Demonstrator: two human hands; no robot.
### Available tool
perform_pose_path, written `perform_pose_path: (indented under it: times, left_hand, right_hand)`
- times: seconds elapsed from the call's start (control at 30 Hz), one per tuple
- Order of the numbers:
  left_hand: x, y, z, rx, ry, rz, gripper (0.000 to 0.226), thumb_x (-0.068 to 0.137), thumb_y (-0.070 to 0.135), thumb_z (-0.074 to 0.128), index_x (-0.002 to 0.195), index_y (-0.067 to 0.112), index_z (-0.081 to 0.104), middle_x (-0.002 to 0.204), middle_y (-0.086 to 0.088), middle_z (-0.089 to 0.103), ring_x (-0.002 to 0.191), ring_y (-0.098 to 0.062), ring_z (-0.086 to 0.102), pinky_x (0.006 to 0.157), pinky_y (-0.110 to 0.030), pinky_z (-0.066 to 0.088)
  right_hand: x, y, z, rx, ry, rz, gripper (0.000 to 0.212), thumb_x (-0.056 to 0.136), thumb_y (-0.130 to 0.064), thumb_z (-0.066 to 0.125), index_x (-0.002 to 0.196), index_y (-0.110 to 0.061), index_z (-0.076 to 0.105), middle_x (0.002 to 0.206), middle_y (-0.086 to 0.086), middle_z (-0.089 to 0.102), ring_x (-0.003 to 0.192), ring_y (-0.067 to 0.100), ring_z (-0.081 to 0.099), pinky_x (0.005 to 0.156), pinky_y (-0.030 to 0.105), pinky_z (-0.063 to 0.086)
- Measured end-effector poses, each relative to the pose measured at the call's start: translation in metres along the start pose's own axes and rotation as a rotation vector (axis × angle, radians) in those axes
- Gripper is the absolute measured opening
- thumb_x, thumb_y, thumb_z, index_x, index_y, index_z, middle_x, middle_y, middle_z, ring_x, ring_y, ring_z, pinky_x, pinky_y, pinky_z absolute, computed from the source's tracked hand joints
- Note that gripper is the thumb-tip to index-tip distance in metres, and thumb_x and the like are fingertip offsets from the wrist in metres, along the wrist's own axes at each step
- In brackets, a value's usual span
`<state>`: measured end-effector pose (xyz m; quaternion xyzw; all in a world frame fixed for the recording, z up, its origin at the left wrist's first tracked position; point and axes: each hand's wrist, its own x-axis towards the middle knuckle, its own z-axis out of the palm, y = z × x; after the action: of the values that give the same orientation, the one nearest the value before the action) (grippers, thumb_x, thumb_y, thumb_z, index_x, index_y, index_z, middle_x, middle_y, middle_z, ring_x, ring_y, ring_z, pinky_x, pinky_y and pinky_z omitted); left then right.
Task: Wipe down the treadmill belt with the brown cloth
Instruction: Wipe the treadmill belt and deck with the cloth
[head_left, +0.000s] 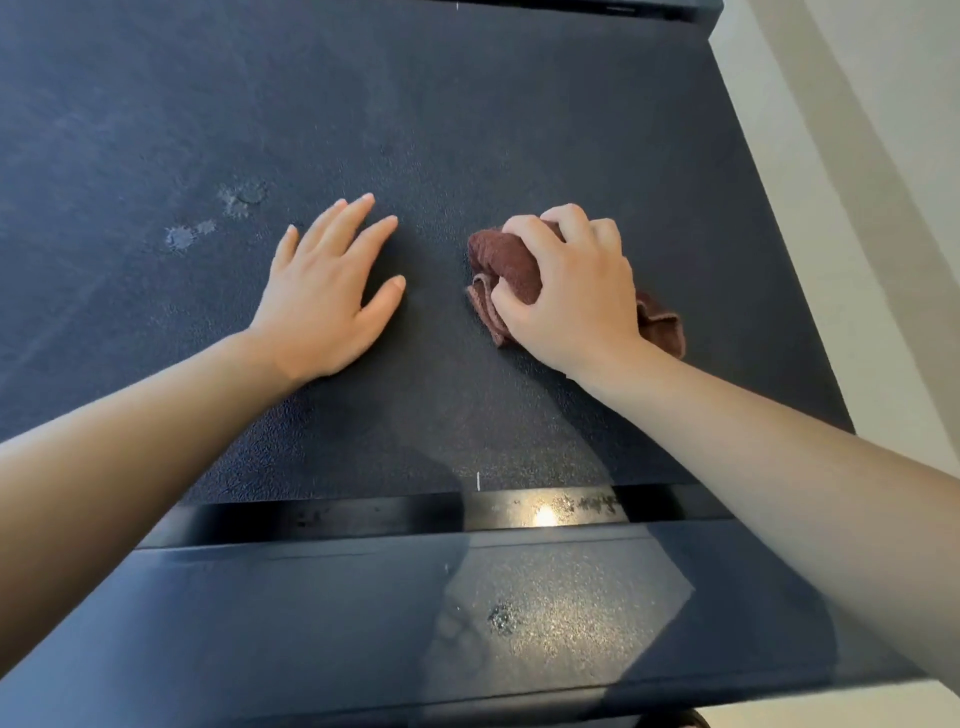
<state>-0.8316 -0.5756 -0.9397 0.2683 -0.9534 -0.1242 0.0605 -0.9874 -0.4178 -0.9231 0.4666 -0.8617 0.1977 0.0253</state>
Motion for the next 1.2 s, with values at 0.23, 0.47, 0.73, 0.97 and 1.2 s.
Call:
perform_pose_path:
  times: [0.23,0.47,0.73,0.97,1.2]
  left_hand:
    - [0.043,-0.018,0.004,-0.008,-0.008,-0.03,0.058,0.094,0.043,0.037,0.146,0.02,0.027,0.157,-0.003,0.015,0.145,-0.022,0.009,0.115,-0.053,0.01]
    - [0.116,-0.041,0.005,0.041,-0.035,-0.016,0.059,0.094,0.049,0.033,0.147,0.024,0.025,0.157,-0.003,0.015,0.145,-0.023,0.008,0.114,-0.055,0.008]
    - [0.171,-0.057,0.006,0.009,0.006,0.007,0.058,0.09,0.055,0.035,0.143,0.036,0.028,0.156,0.001,0.02,0.144,-0.02,0.011,0.115,-0.053,0.004]
    - [0.17,-0.055,0.002,0.01,-0.043,-0.015,0.068,0.089,0.058,0.03,0.148,0.028,0.016,0.158,0.001,0.01,0.146,-0.018,0.005,0.116,-0.053,0.002]
    - [0.173,-0.056,0.007,0.036,-0.03,-0.048,0.076,0.085,0.062,0.024,0.149,0.023,0.014,0.159,0.003,0.008,0.146,-0.016,0.003,0.116,-0.052,0.001]
  right_hand:
    - [-0.008,0.0,0.005,0.032,0.03,-0.048,0.042,0.077,-0.047,0.049,0.113,-0.027,0.061,0.115,0.002,0.055,0.097,0.031,0.046,0.075,0.045,0.048]
    - [0.088,-0.006,0.035,-0.019,0.098,0.048,0.04,0.081,-0.047,0.054,0.116,-0.029,0.057,0.117,0.002,0.052,0.1,0.03,0.044,0.071,0.043,0.047]
    - [0.157,-0.006,0.056,-0.033,0.139,0.086,0.043,0.079,-0.044,0.056,0.117,-0.027,0.058,0.117,0.004,0.054,0.099,0.031,0.046,0.068,0.039,0.044]
    - [0.155,-0.013,0.052,-0.092,0.097,0.127,0.045,0.08,-0.044,0.059,0.119,-0.023,0.058,0.122,0.008,0.055,0.105,0.032,0.05,0.073,0.043,0.051]
    - [0.219,0.001,0.07,-0.077,0.161,0.198,0.046,0.08,-0.043,0.056,0.122,-0.026,0.057,0.122,0.005,0.054,0.105,0.034,0.047,0.072,0.042,0.046]
